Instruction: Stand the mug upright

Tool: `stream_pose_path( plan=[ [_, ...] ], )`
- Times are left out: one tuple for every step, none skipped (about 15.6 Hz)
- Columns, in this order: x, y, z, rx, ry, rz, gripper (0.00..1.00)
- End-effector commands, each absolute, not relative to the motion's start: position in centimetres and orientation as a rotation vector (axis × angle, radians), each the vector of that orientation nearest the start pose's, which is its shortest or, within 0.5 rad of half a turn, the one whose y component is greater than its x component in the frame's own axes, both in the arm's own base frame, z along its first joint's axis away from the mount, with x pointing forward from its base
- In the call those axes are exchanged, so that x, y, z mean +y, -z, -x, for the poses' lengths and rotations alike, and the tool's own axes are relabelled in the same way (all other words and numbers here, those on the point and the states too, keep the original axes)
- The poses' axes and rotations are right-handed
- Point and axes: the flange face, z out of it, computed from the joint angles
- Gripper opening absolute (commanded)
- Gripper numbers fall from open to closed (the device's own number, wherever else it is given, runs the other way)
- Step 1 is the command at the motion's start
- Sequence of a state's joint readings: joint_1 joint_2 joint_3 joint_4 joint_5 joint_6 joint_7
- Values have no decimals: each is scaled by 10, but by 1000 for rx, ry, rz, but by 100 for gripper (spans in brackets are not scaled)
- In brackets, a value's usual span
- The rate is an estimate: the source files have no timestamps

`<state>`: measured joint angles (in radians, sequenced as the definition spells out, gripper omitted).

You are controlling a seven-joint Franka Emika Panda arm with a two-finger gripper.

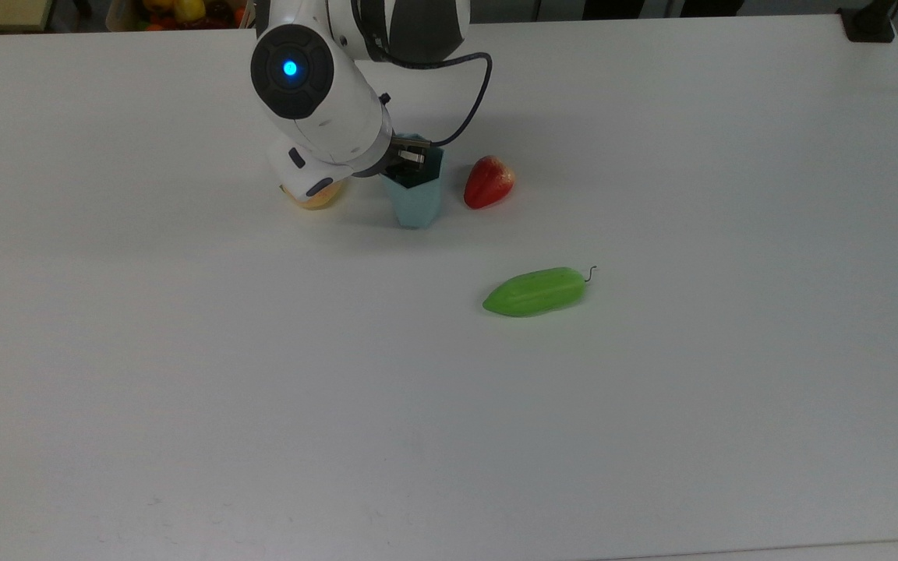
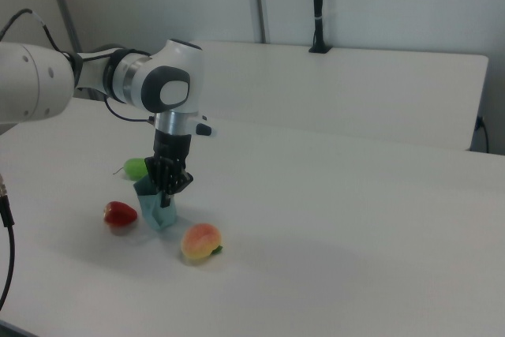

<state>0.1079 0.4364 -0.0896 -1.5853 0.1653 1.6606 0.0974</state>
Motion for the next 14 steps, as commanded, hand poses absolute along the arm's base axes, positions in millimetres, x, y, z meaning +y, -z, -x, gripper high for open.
stream_pose_path(
  plan=[
    [34,-360,-636,182,-525,2971,39],
    [34,-360,-636,179,-525,2972,59],
    [35,-359,-636,174,-530,2975,79],
    [35,-362,-635,174,-530,2979,90],
    [38,-367,-635,165,-524,2981,97],
    [42,-373,-634,156,-516,2984,100],
    [45,-386,-634,155,-486,2988,100],
    [47,-405,-634,181,-443,2993,100],
    [48,-422,-631,208,-427,2996,100],
    [46,-446,-628,218,-385,3002,100],
    [46,-470,-624,211,-334,3007,100],
    [45,-495,-617,205,-288,3008,100],
    [38,-531,-604,205,-223,3004,100],
    [33,-558,-594,207,-174,2999,100]
  ],
)
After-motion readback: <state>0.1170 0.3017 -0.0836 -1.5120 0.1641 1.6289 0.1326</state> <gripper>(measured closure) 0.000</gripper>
